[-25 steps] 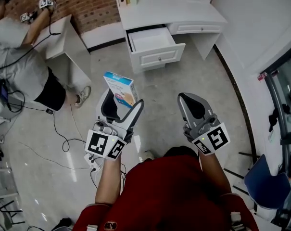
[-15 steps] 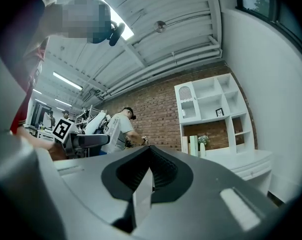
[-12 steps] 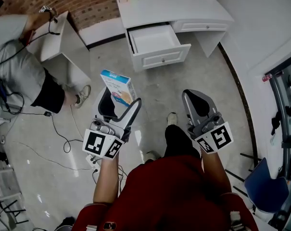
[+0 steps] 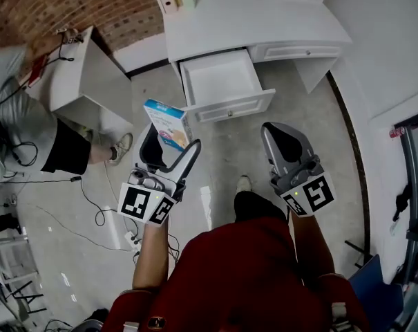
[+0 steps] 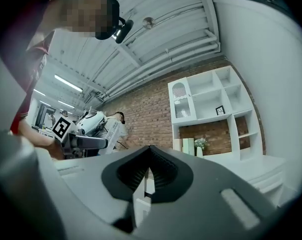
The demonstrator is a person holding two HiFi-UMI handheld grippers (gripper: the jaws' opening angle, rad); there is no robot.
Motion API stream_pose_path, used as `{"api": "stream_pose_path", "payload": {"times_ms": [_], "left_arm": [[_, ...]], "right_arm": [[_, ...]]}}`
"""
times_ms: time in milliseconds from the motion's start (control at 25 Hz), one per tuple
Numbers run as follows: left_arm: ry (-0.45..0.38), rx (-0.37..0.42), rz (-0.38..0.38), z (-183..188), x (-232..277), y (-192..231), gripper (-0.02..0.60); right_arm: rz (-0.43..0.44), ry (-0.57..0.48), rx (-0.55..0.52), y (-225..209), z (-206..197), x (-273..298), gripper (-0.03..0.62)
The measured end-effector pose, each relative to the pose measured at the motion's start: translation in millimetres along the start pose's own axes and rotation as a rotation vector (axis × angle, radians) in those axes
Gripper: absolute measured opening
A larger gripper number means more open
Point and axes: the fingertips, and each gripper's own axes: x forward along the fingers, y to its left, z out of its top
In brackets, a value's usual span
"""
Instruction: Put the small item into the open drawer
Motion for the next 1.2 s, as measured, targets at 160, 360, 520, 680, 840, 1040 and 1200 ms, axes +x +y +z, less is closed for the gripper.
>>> {"api": "stream_pose_path", "payload": {"times_ms": [160, 360, 520, 680, 840, 1040, 1200], "left_arm": [[0.022, 0.007, 0.025, -9, 68, 8, 0.428], [0.066, 0.015, 0.052, -24, 130, 16, 0.428], [0.097, 0.024, 0.056, -34, 148, 17, 0.428], [0.139, 0.030, 0.056, -47, 174, 25, 0.428], [0.187, 0.029, 0.040, -63, 196, 37, 0.428], [0.236, 0.026, 0.014, -87, 221, 59, 0.430], [0.291, 0.026, -0.021, -107, 244, 80, 0.428]], "right_arm": [[0.038, 0.007, 0.011, -63, -6, 20, 0.012], [0.054, 0.008, 0.025, -128, -13, 36, 0.012], [0.046, 0.016, 0.029, -147, -23, 36, 0.012], [0.029, 0.034, 0.047, -174, -37, 43, 0.012], [0.004, 0.041, 0.054, -195, -42, 55, 0.012], [-0.021, 0.059, 0.055, -213, -52, 73, 0.012], [-0.048, 0.085, 0.055, -226, -62, 92, 0.012]]}}
